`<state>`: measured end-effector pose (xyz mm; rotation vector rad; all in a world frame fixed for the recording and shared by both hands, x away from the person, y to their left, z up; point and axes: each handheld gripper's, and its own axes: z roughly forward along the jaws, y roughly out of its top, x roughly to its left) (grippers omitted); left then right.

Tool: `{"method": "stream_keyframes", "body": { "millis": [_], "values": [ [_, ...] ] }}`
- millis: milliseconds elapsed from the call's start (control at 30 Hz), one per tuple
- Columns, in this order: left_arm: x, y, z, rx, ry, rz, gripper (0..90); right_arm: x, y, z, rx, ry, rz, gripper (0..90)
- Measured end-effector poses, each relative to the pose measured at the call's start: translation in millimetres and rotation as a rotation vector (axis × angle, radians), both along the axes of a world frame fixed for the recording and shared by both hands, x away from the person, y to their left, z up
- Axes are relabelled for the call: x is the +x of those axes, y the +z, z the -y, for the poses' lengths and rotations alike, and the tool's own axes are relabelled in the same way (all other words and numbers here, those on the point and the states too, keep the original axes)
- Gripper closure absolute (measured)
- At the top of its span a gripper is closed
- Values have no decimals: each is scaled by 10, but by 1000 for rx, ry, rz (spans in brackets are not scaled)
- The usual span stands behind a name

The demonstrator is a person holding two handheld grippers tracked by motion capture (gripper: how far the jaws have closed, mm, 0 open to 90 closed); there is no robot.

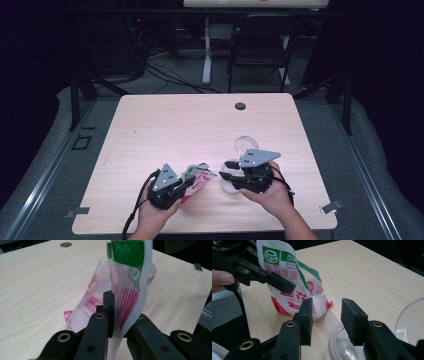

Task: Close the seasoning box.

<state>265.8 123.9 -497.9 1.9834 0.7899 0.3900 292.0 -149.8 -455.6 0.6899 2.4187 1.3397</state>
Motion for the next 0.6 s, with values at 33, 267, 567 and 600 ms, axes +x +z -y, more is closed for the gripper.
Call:
{"method": "stream_keyframes", "body": {
  "millis": [33,267,567,600],
  "values": [
    [0,0,0,0,0,0,892,0,0,0,0,0,0,613],
    [-17,-4,11,-1,3,-3,888,42,-76,-133,-21,43,-8,583],
    [-40,-12,12,-12,9,-9,878,94,-147,-282,-40,90,-24,602],
    [-42,-12,11,-12,9,-9,878,95,-172,-319,-50,104,-29,624]
  ]
}}
